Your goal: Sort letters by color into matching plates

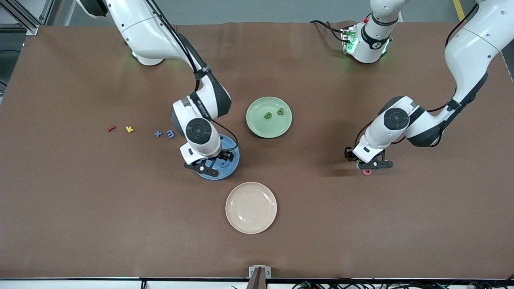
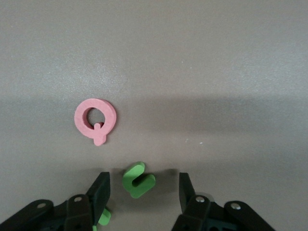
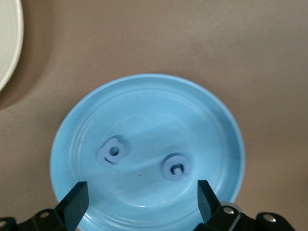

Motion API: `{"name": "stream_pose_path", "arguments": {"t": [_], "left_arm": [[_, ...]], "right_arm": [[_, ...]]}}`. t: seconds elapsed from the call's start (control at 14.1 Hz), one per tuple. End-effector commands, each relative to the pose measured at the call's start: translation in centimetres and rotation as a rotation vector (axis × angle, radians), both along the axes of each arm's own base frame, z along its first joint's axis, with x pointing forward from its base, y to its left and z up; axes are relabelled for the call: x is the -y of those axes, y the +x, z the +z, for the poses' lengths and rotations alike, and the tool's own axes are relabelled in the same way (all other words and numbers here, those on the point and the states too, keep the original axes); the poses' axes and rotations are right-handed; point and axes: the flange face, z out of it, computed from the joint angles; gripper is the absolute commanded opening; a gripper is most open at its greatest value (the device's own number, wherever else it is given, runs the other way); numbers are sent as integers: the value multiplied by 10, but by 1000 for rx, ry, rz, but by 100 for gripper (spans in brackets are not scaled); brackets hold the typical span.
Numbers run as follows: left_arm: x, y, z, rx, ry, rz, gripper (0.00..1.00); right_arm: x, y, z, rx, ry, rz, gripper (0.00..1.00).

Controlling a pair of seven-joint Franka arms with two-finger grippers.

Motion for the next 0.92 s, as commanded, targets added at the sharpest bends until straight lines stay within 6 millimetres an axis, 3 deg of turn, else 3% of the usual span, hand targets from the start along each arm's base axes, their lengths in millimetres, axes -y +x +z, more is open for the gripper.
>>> {"name": "stream_pose_path", "arguments": {"t": [0.0, 0.21, 0.5, 0.85], "left_arm": [[-2, 0, -6, 15, -8, -5, 65], [-2, -1, -9, 11, -15, -2, 61], [-1, -2, -10, 7, -16, -2, 44], [-2, -1, -10, 8, -13, -2, 23]], "right_arm": [[32, -21, 23, -15, 8, 54, 100], [81, -47, 25, 16, 41, 110, 100], [156, -83, 1, 84, 76, 194, 100], [186, -125, -37, 154, 81, 219, 100]]}}
